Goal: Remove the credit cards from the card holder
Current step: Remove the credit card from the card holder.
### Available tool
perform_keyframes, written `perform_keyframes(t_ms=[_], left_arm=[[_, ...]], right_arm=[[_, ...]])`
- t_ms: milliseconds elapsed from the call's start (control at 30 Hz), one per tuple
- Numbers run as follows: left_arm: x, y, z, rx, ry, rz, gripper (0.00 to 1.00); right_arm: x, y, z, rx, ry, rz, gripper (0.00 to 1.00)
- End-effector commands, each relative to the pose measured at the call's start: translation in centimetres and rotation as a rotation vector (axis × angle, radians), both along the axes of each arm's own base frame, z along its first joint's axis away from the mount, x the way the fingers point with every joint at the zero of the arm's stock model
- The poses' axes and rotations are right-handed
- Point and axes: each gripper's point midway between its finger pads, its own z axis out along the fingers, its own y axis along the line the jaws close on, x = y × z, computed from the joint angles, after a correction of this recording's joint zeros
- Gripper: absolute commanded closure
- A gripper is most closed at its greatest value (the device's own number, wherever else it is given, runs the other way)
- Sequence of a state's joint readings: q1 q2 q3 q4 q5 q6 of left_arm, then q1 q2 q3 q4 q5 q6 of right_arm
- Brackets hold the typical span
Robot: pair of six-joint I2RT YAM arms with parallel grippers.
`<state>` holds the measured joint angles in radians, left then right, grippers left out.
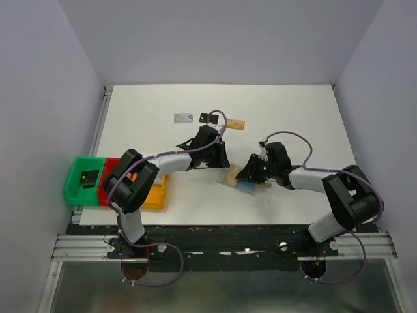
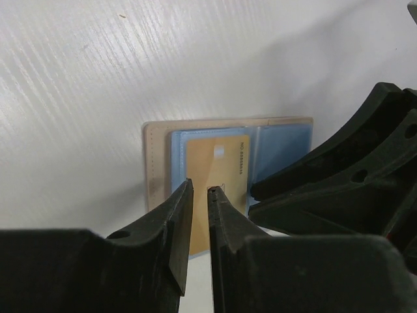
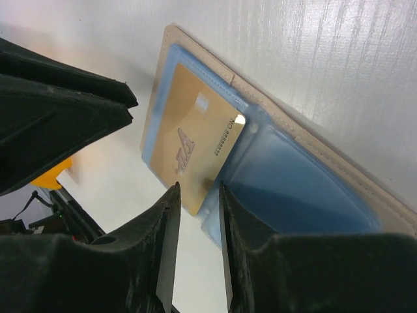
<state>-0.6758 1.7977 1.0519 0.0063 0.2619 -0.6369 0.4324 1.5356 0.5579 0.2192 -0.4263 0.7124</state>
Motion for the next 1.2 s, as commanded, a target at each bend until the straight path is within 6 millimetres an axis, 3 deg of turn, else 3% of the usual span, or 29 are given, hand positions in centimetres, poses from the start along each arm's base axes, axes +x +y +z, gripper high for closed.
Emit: perform_keyframes(t_ms=[0, 200, 467, 767, 1033, 1167], left_arm=[[-1.2, -0.4, -1.0, 0.005, 0.033, -0.033, 0.71], [-1.6, -0.3, -1.9, 0.042, 0.053, -0.038, 0.72], [-2.0, 0.9, -3.7, 0.136, 0.080, -0.009, 0.81], [-2.2, 1.8, -4.6, 0.179, 0.092, 0.017, 0.84], [-1.4, 1.1, -0.6, 0.114, 0.015, 0.012, 0.80], [-1.1, 0.8, 0.7, 0.088, 0.001, 0.015, 0.80]], right_arm=[[0.6, 0.4, -0.2, 0.025, -0.002, -0.003, 0.62], [0.5, 0.2, -0.9, 0.012, 0.016, -0.018, 0.61], [0.6, 0.4, -1.3, 0.031, 0.036, -0.037, 0.61], [0.9, 0.0, 0.9, 0.027, -0.035, -0.048, 0.59], [0.6, 0.3, 3.5, 0.062, -0.087, -0.015, 0.57], [0.7, 0.9, 3.4, 0.084, -0.071, 0.004, 0.57]])
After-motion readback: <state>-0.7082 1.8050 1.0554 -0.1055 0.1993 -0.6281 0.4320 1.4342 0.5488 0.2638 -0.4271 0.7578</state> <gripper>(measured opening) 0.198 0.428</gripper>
